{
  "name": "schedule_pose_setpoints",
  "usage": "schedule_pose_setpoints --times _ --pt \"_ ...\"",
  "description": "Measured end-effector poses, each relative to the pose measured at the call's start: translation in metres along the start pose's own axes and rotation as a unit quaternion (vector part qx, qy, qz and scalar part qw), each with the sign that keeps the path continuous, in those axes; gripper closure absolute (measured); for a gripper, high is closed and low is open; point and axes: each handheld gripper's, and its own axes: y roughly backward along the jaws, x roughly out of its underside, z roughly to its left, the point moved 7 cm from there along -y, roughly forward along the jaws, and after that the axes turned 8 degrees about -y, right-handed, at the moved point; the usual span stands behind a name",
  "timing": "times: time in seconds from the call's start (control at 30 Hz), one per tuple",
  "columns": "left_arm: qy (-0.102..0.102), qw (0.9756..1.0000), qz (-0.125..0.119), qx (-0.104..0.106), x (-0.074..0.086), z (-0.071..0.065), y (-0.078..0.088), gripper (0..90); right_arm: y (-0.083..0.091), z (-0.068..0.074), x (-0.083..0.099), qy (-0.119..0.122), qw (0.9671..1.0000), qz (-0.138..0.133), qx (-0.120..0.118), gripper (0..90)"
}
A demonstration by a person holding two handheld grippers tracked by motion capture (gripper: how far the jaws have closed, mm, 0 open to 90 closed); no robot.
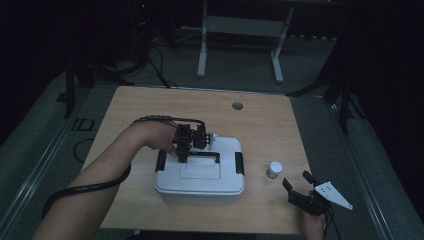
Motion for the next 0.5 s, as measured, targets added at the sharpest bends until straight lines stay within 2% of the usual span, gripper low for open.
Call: schedule_pose_setpoints --times 0.03,0.13,0.33,0.5 --pt "-0.006 1.0 0.004 -0.005 -0.0004 -0.0006 0.0002 82.7 0.0 0.0001 0.0 0.0 1.0 0.0 0.0 12.0" --pt "-0.004 1.0 0.005 -0.006 -0.0004 -0.0008 0.0006 83.0 -0.0003 0.0002 0.0003 0.001 1.0 0.002 -0.001 12.0" --pt "0.003 0.9999 0.007 0.008 -0.0007 0.0008 0.0007 83.3 -0.0005 0.0003 0.0005 0.002 1.0 0.003 -0.001 12.1" --pt "0.004 0.9999 0.004 0.01 -0.0001 0.0014 0.002 83.5 -0.0004 0.0001 0.0005 0.001 1.0 0.003 -0.001 12.1"
